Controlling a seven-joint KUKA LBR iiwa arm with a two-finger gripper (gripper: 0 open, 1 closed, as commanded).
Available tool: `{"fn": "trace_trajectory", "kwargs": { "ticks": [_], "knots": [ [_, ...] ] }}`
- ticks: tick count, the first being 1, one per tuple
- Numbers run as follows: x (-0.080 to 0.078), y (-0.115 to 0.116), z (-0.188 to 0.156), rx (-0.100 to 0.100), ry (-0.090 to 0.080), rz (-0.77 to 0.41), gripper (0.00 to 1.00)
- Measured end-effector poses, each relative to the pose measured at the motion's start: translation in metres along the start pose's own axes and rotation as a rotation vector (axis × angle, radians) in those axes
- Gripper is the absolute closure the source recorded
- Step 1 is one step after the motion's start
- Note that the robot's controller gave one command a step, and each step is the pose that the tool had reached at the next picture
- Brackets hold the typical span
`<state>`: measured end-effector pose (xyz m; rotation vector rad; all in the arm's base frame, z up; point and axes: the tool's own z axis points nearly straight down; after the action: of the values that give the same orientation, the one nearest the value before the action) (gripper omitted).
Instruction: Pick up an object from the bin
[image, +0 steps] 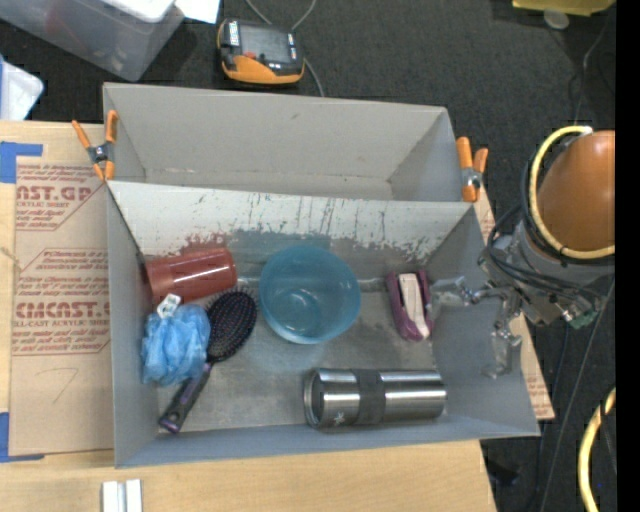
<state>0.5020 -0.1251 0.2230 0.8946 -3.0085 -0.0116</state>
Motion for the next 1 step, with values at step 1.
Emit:
{"fn": "trace_trajectory", "kwargs": {
  "ticks": [1],
  "knots": [
    [-0.0098, -0.0084, 0.0809, 0.004, -0.008, -0.219, 0.00]
  ]
}}
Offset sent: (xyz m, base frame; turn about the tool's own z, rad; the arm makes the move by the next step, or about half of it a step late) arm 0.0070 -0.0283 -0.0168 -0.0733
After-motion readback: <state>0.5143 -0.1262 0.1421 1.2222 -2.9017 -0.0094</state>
